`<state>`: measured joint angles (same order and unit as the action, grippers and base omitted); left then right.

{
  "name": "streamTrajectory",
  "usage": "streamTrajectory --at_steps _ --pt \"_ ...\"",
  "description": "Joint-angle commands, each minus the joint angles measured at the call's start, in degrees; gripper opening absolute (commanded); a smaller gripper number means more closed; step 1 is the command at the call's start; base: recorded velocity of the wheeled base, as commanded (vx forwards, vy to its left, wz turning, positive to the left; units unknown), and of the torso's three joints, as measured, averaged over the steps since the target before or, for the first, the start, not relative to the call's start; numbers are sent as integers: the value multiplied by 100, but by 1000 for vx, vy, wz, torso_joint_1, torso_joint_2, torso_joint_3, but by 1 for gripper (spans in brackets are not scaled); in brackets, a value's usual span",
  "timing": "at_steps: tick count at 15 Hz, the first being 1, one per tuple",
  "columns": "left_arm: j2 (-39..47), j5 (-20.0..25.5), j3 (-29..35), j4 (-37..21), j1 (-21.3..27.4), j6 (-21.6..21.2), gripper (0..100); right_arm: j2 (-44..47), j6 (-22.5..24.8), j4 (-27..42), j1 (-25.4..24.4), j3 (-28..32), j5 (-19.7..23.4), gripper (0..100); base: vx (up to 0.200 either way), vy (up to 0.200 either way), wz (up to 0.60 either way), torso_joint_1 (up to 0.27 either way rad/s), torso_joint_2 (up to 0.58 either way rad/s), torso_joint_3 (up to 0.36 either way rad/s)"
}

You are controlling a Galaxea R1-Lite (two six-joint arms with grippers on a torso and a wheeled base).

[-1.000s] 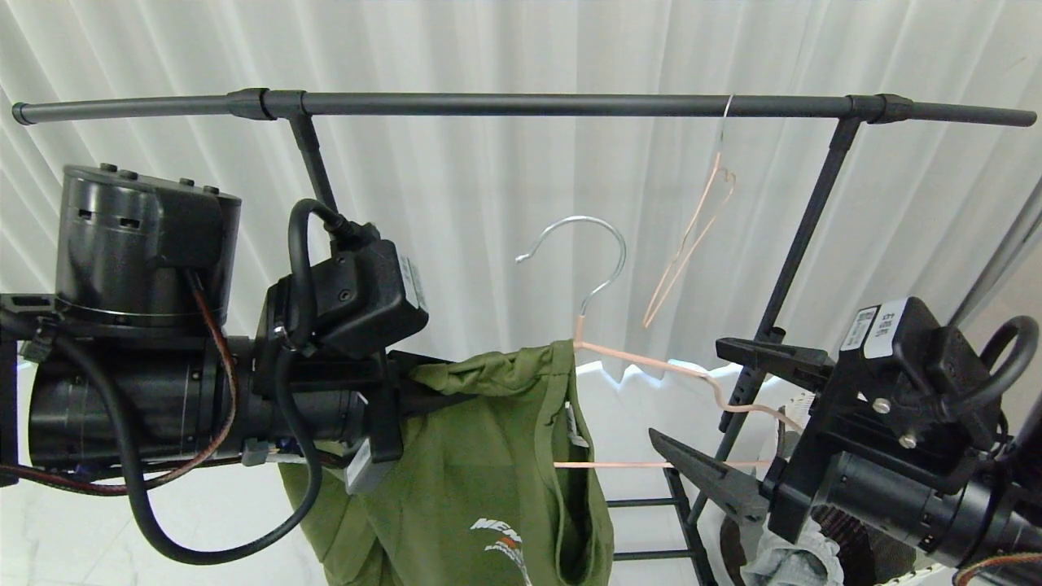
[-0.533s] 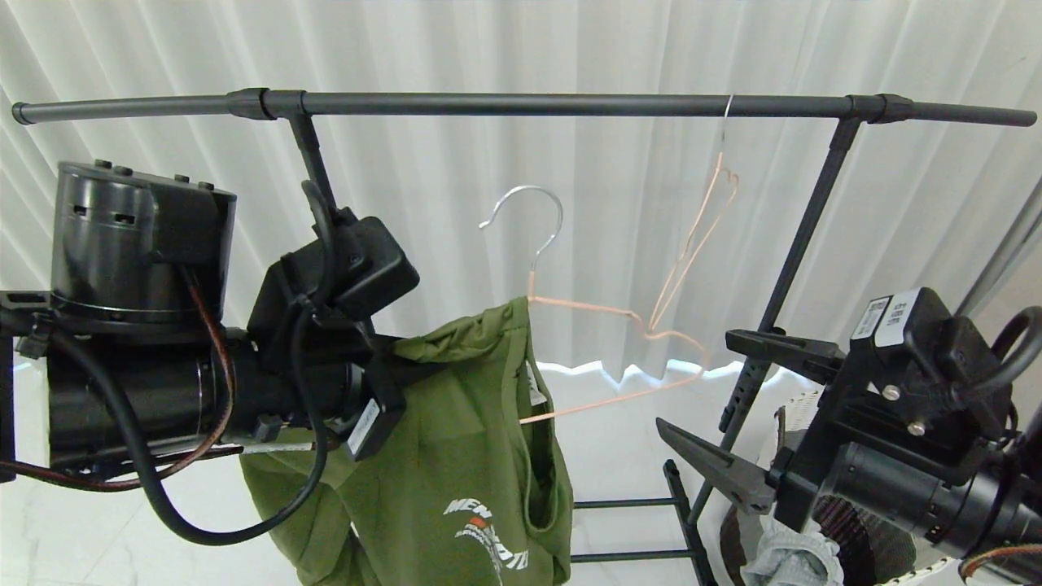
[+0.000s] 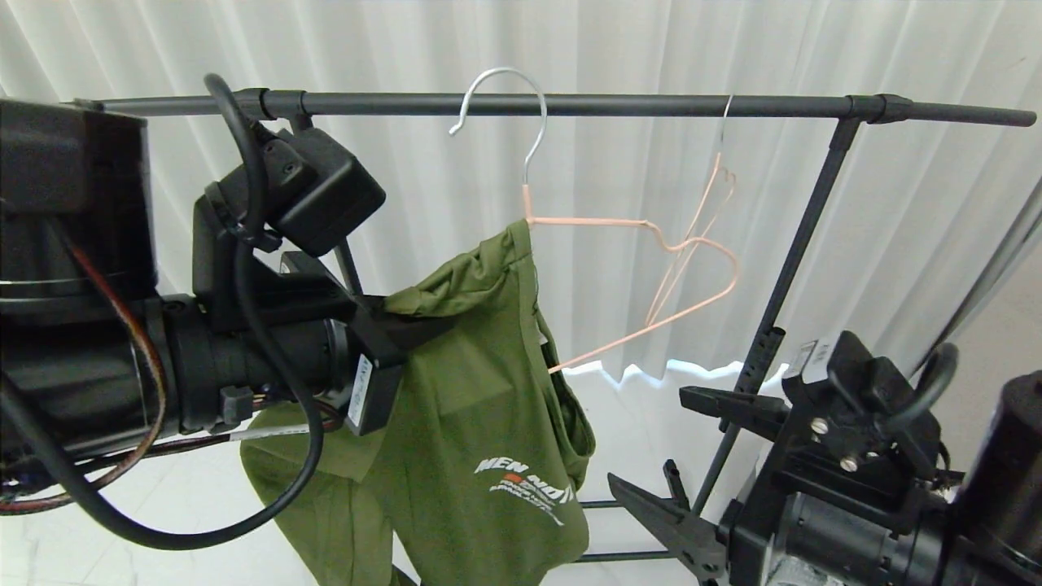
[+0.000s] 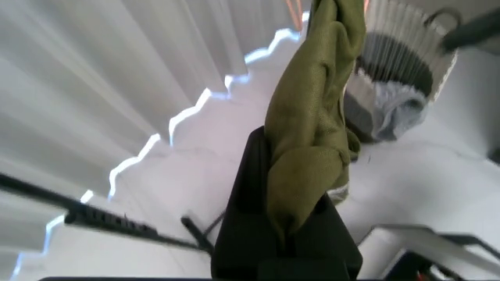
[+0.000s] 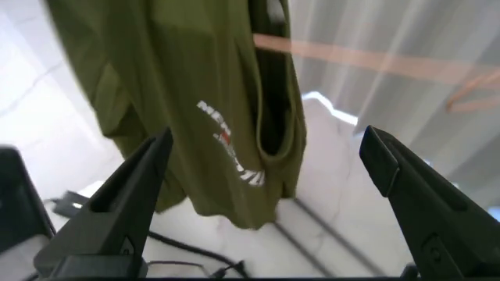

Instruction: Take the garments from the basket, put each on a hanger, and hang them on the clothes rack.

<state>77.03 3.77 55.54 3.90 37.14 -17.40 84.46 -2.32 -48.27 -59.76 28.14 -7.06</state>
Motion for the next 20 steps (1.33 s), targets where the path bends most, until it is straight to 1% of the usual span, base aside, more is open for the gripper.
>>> streamTrajectory --at_steps 1,4,5,6,8,10,12,13,15,18,19,20 --pt "-127 1 -8 23 126 -1 0 651 -410 -7 -36 333 -358 100 0 0 0 0 0 0" --pt "-162 1 -17 23 205 -9 0 1134 -797 -7 34 720 -850 100 0 0 0 0 0 0" --pt "-162 1 -8 32 205 -9 0 1240 -805 -7 78 720 -964 100 0 0 0 0 0 0" --pt "-162 1 1 32 205 -9 0 1249 -814 -7 87 693 -973 100 0 0 0 0 0 0" --pt "-189 1 1 32 197 -9 0 1222 -814 -7 105 430 -990 100 0 0 0 0 0 0" --pt "-189 1 1 32 179 -9 0 1187 -805 -24 105 157 -1078 100 0 0 0 0 0 0" --pt "-206 1 -17 32 179 -9 0 1055 -805 -33 140 -115 -1263 100 0 0 0 0 0 0" --pt "-197 -8 -43 32 179 -9 0 1003 -797 -33 193 -212 -1272 100 0 0 0 0 0 0" --pt "-197 -8 -61 32 179 -18 0 932 -779 -33 342 -361 -1280 100 0 0 0 0 0 0" --pt "-206 -25 -131 32 170 -27 0 748 -709 -33 755 -555 -1272 100 0 0 0 0 0 0" --pt "-215 -25 -149 32 170 -45 0 704 -700 -33 852 -564 -1280 0 0 0 0 0 0 0" --pt "-224 -25 -193 32 170 -53 0 669 -682 -33 1036 -581 -1280 0 0 0 0 0 0 0"
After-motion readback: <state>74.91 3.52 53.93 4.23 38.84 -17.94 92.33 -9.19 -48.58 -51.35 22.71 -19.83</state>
